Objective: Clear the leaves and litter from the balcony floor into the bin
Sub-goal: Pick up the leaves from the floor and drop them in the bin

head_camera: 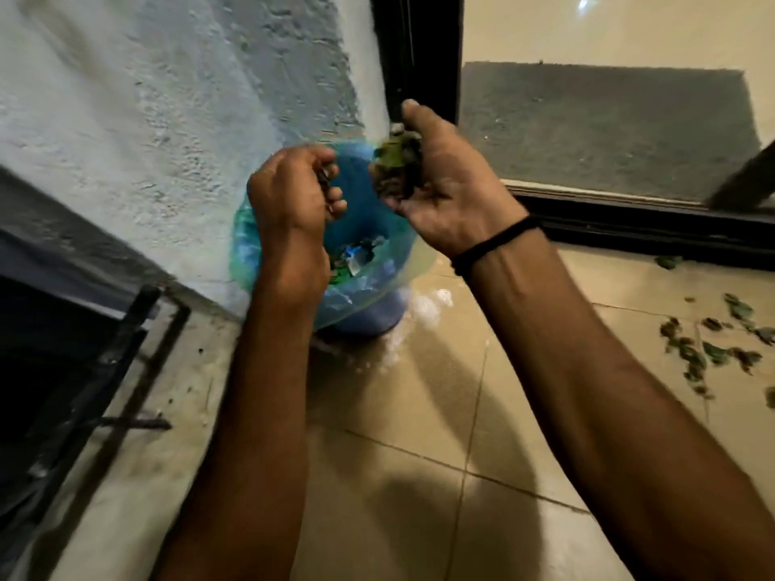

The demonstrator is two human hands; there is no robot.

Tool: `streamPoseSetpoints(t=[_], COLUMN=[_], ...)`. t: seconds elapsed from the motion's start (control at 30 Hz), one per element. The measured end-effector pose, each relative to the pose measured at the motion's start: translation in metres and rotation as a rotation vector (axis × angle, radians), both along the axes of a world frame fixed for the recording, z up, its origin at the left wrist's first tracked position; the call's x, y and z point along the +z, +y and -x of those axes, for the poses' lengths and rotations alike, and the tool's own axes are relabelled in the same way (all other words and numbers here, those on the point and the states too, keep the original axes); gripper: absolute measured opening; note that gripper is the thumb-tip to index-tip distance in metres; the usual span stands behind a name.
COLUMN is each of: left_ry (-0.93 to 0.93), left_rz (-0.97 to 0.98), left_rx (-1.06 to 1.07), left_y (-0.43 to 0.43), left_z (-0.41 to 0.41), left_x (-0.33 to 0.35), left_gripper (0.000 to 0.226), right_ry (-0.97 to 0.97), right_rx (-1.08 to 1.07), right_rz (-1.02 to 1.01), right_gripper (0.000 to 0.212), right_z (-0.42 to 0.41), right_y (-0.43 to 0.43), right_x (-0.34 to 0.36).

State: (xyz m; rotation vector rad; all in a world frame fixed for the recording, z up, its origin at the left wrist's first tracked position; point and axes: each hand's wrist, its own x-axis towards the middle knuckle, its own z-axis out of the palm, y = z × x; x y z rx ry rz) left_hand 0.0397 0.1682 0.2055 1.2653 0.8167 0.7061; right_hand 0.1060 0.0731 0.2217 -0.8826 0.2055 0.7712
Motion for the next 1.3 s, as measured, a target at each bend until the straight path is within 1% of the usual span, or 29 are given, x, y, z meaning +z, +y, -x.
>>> streamPoseSetpoints(t=[0.07, 0.1, 0.2, 0.27, 0.3, 0.33, 0.43, 0.57, 0.63, 0.7, 0.77, 0.87, 0.93, 1.0, 1.03, 1.07, 1.13, 1.17, 1.23, 1.3], left_ry=[0.087, 0.118, 0.125, 0.095, 0.077, 0.061, -0.023, -0.162, -0.219, -0.219, -0.201, -0.101, -0.012, 0.123, 0.21, 0.298, 0.435, 0.493, 0.603, 0.666], left_rz=[-0.004, -0.013, -0.011, 0.01, 0.012, 0.014, 0.017, -0.151, -0.197, -0.226, -0.212, -0.23, -0.258, -0.315, -0.385, -0.476, -0.653, -0.716, -0.796, -0.868], left_rx=[-0.003, -0.007, -0.017, 0.006, 0.028, 0.048, 0.095, 0.108, 0.039, -0.07, -0.217, -0.399, -0.525, -0.646, -0.696, -0.747, -0.841, -0.885, -0.948, -0.979], left_y=[0.015, 0.02, 0.027, 0.029, 0.028, 0.026, 0.011, -0.03, -0.059, -0.088, -0.122, -0.171, -0.202, -0.23, -0.241, -0.253, -0.269, -0.275, -0.281, -0.285], left_z=[0.011, 0.016, 0.03, 0.034, 0.034, 0.033, 0.025, 0.006, -0.008, -0.021, -0.031, -0.042, -0.046, -0.048, -0.048, -0.046, -0.039, -0.035, -0.028, -0.023], left_x=[-0.008, -0.013, -0.025, -0.03, -0.031, -0.03, -0.025, -0.016, -0.02, -0.03, -0.044, -0.075, -0.101, -0.129, -0.144, -0.16, -0.189, -0.204, -0.228, -0.243], left_gripper=[0.016, 0.018, 0.028, 0.032, 0.032, 0.034, 0.034, 0.023, 0.02, 0.019, 0.017, 0.012, 0.011, 0.016, 0.022, 0.03, 0.043, 0.048, 0.055, 0.059], right_ry=[-0.102, -0.133, -0.126, -0.136, -0.176, -0.217, -0.281, -0.316, -0.301, -0.279, -0.268, -0.254, -0.249, -0.228, -0.198, -0.133, 0.013, 0.048, 0.033, -0.042], right_rx=[0.044, 0.076, 0.164, 0.181, 0.175, 0.152, -0.024, -0.244, -0.336, -0.422, -0.5, -0.587, -0.596, -0.491, -0.407, -0.324, -0.183, -0.135, -0.082, -0.14], right_rz=[0.124, 0.17, 0.17, 0.159, 0.189, 0.211, 0.174, 0.21, 0.277, 0.353, 0.453, 0.66, 0.921, 1.244, 1.395, 1.514, 1.636, 1.673, 1.741, 1.767], right_gripper=[0.032, 0.036, 0.034, 0.044, 0.048, 0.044, 0.017, 0.009, 0.008, 0.008, 0.008, 0.014, 0.019, 0.015, 0.012, 0.019, 0.034, 0.037, 0.038, 0.033], right_z=[0.013, 0.018, 0.024, 0.023, 0.023, 0.023, 0.02, 0.008, -0.001, -0.006, -0.007, -0.003, 0.006, 0.018, 0.026, 0.036, 0.057, 0.067, 0.08, 0.084], right_y=[0.015, 0.018, 0.019, 0.02, 0.02, 0.019, 0.003, -0.04, -0.071, -0.104, -0.143, -0.201, -0.241, -0.282, -0.3, -0.32, -0.348, -0.358, -0.368, -0.373], right_x=[0.003, 0.003, -0.006, -0.012, -0.015, -0.015, -0.016, -0.029, -0.042, -0.057, -0.077, -0.112, -0.136, -0.16, -0.174, -0.189, -0.211, -0.221, -0.236, -0.249])
